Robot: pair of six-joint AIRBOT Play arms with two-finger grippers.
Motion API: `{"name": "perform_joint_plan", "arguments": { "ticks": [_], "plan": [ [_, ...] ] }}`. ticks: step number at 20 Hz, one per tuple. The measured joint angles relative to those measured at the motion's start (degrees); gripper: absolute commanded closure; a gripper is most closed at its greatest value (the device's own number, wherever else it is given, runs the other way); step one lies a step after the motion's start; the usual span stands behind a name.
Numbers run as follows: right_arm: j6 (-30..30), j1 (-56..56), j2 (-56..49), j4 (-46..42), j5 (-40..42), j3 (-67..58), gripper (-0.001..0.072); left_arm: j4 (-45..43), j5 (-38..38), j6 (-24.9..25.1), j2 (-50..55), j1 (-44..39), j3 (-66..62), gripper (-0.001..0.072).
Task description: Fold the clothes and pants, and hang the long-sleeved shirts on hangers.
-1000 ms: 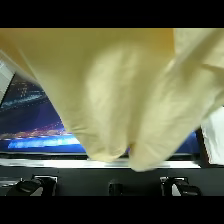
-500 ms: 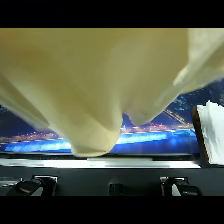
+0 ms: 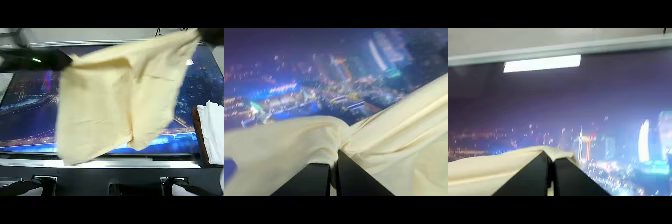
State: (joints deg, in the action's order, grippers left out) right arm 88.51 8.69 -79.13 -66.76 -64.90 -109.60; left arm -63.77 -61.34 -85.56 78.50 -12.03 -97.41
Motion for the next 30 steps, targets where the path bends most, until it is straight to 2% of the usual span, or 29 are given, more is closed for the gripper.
{"name": "perform_joint_plan", "arguments": {
  "ticks": [3,6,7,8,9,10,12,16,17,18,19,21,25,27,30],
  "plan": [
    [4.8,0.1,-15.2,5.0,-6.3,0.0,0.0678,0.8,0.8,-3.7,11.5,0.1,1.2,0.0683],
    [7.5,-0.3,-25.9,9.6,-13.6,0.0,0.0677,5.7,0.9,-6.3,19.9,0.1,1.7,0.0673],
    [7.8,-0.5,-28.3,10.7,-15.7,0.0,0.067,7.8,0.8,-6.6,21.7,0.1,1.7,0.0566],
    [8.2,-0.7,-30.1,11.6,-17.0,0.0,0.0568,9.8,0.8,-7.0,23.1,0.2,1.8,0.0299],
    [8.7,-0.8,-31.2,12.3,-17.9,0.0,0.0322,11.3,0.6,-7.3,24.0,0.5,1.7,0.0026],
    [8.7,-0.5,-31.6,12.9,-18.3,-0.1,0.013,12.7,-0.3,-7.7,24.7,1.3,1.0,-0.0005],
    [7.7,1.3,-30.8,13.5,-19.5,-0.3,0.0125,13.7,-5.4,-7.7,25.4,4.5,-1.7,-0.0004],
    [5.1,9.0,-25.5,8.1,-27.8,0.2,0.0124,8.4,-23.5,-8.1,22.8,14.1,-4.7,0.0019],
    [4.7,10.6,-24.0,5.9,-30.1,1.4,0.0124,5.0,-26.9,-8.0,20.7,16.1,-3.0,0.0121],
    [4.0,11.9,-22.1,3.8,-31.7,3.7,0.0124,1.9,-29.1,-7.4,18.1,17.5,0.1,0.0169],
    [3.5,12.8,-20.0,2.3,-32.3,6.9,0.0124,-0.7,-29.9,-6.6,14.8,18.7,5.1,0.0181],
    [2.4,13.6,-15.1,0.6,-30.9,16.5,0.0118,-3.9,-28.5,-5.3,7.6,20.1,18.9,0.018],
    [-1.4,13.5,-7.5,0.5,-26.3,35.4,0.0119,-3.5,-22.1,0.2,-5.2,22.8,48.6,0.0182],
    [-2.6,13.5,-5.6,0.8,-25.4,41.6,0.0119,-0.9,-19.4,3.7,-9.1,25.2,58.6,0.0216],
    [-3.7,13.5,-4.2,1.8,-25.0,46.8,0.012,3.3,-16.3,7.6,-11.8,27.7,66.7,0.022]
  ]
}}
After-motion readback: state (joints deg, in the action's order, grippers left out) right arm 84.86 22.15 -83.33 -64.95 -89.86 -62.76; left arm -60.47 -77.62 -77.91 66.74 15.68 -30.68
